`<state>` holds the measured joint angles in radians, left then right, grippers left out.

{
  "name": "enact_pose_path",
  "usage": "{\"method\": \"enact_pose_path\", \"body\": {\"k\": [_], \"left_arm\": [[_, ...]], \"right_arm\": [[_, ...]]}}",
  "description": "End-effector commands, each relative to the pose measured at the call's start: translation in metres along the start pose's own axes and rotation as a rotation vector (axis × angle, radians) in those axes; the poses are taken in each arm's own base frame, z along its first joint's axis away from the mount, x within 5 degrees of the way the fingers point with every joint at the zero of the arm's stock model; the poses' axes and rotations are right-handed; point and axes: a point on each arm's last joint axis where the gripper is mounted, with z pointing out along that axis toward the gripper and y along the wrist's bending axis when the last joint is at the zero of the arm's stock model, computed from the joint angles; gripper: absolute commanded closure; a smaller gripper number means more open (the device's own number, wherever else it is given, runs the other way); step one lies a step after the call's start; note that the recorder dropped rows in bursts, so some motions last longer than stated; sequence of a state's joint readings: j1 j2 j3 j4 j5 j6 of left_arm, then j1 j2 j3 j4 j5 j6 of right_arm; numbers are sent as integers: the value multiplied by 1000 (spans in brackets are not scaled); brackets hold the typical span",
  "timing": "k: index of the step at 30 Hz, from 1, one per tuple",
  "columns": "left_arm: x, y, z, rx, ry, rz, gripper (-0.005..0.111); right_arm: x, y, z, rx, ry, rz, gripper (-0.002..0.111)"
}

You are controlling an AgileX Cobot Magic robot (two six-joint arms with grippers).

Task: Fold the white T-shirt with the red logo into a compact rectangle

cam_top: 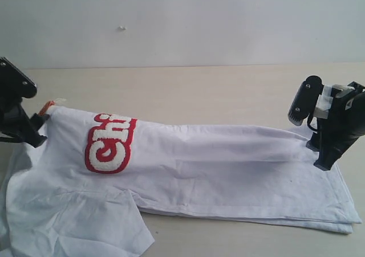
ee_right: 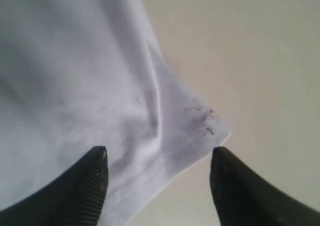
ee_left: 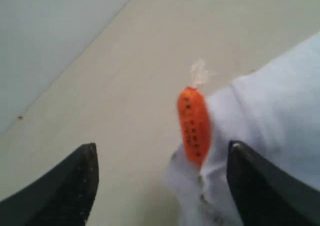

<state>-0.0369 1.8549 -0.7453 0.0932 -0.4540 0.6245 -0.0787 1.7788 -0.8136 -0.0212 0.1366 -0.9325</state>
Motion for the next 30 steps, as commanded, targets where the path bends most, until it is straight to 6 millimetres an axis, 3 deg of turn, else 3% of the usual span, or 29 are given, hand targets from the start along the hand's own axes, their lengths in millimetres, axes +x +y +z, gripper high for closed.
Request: {"method": "enact_pose_path", "body": {"k": [1, 5, 10, 14, 16, 18, 22, 28, 30], "left_arm": [[10, 32, -11, -117, 1, -47, 37], [25, 50, -15, -166, 34, -80, 37], [26, 53, -17, -172, 37, -117, 37], [15, 58, -31, -171, 19, -361, 41], [10, 61, -38, -171, 16, -484, 52], [9, 60, -46, -150, 58, -596, 71], [20, 49, -55, -65, 254, -649, 106], [29, 38, -71, 8, 480, -764, 106], [22, 38, -85, 25, 503, -855, 99]], "right_arm": [[0, -2, 0, 2, 1, 18, 50], [0, -1, 0, 0, 3, 19, 50], [0, -1, 0, -6, 6, 26, 50], [0, 0, 0, -14, -2, 137, 51], [-1, 1, 0, -24, -2, 212, 54], [0, 3, 0, -45, 7, 285, 61], [0, 6, 0, -78, 19, 346, 80], [-1, 7, -4, -99, 15, 408, 97], [-4, 3, -13, -80, -12, 429, 99]]}}
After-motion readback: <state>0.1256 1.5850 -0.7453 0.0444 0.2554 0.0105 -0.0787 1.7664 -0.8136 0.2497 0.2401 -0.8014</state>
